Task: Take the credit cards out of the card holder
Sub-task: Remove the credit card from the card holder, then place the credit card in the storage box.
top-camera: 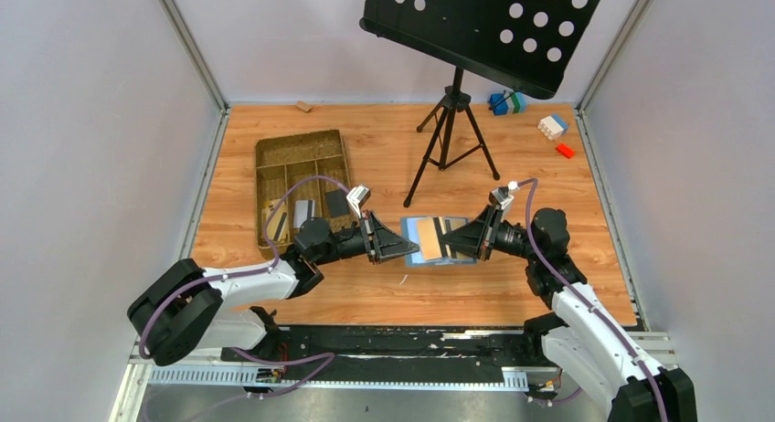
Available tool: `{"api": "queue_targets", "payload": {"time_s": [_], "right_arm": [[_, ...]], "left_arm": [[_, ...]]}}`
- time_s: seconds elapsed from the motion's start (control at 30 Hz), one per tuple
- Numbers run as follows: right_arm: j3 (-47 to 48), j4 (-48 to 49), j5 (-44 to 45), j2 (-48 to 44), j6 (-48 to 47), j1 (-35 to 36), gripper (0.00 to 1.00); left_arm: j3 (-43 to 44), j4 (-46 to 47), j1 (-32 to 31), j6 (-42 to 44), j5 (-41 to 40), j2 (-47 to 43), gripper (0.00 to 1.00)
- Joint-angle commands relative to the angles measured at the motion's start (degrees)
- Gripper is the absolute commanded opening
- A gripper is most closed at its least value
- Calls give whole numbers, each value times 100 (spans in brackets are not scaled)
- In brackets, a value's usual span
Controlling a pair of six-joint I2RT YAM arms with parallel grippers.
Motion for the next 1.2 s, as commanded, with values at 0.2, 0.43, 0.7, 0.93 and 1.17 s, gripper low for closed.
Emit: {"api": "queue_targets", "payload": {"time_s": [0.2,0.43,0.7,0.93,1.17], "right_arm": [[252,-454,17,-85,-464,-47,0],[2036,-4804,1712,-55,-3657,-89,0],[1836,-4898,1718,-160,-3787,-87,0],[1726,-4586,1489,-117,-3723,-74,0],[1309,-3661,1277,142,-3214,174,0]], "left_arm": [[-184,-253,121,246,-164,-403,0],[-205,-2121,148,1050,-395,-676,0],[325,-4667,134,2589,-501,69,0],[941,-6801,113,3599,-1287,178,11],[1536,-7968,119,3937,-1486,-677,67]]}}
